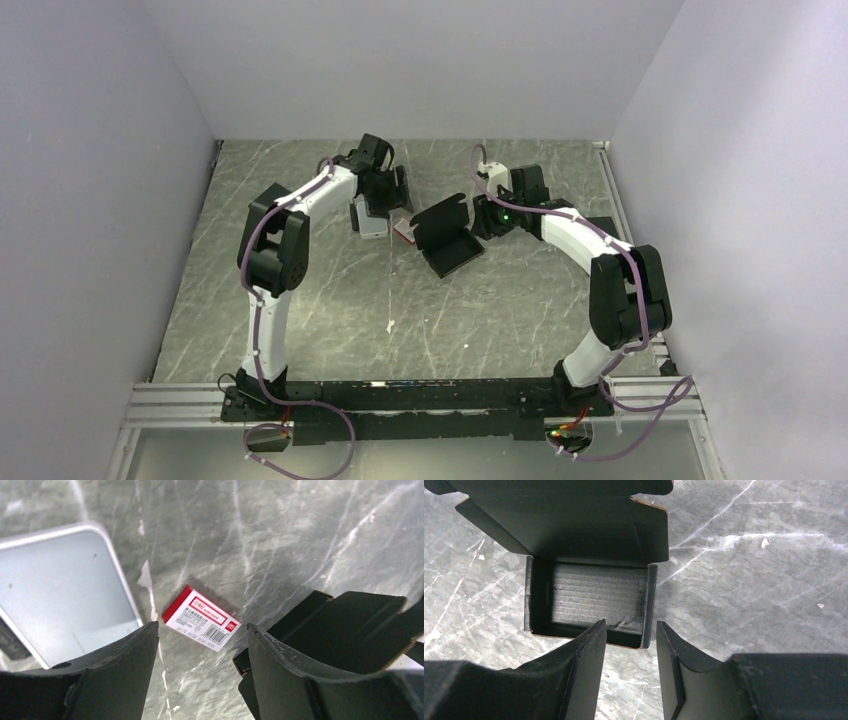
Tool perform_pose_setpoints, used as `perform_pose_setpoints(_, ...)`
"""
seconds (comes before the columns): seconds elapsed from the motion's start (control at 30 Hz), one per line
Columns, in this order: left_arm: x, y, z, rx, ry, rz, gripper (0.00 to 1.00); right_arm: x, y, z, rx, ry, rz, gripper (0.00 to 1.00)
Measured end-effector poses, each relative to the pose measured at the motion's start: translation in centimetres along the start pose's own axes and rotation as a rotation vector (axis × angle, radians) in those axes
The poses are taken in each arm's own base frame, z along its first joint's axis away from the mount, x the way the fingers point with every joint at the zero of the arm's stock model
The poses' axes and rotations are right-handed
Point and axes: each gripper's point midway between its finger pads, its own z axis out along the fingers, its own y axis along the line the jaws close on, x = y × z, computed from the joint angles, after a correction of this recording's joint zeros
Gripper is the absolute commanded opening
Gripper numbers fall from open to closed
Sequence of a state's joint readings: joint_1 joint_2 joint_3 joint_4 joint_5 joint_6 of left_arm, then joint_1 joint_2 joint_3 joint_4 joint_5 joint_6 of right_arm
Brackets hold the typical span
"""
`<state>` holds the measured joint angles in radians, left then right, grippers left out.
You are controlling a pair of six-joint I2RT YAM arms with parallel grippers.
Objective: Fold the paper box
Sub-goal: Pick up the product from the center of the board.
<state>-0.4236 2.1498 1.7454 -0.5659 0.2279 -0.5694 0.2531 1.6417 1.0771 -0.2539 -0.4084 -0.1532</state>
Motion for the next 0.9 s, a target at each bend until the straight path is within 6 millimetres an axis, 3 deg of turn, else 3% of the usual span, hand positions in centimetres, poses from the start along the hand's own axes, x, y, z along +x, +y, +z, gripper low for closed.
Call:
perform_pose_setpoints(0.23, 2.4, 1.4, 0.2, -0.150, 0.055, -0.155, 0.72, -0.1, 0.0, -0.2, -0.008, -0.006, 0.003, 0.45)
perform_pose_setpoints(0.53, 2.8, -0.5, 1.0, -0.224, 0.066, -0.247, 0.72, -0.2, 0.1, -0.3, -0.015, -0.011, 0.002, 0.45)
perform_pose_setpoints(0.8, 4.6, 1.2, 2.8, -0.352, 0.112, -0.317, 0.67, -0.4, 0.3, -0.7, -0.015, -0.021, -0.001, 0.44)
perform_pose_setpoints(0.9, 4.3, 1.2, 2.8, -0.367, 0.107, -0.333, 0.66, -0.5, 0.4, -0.7, -0.022, -0.024, -0.001, 0.44)
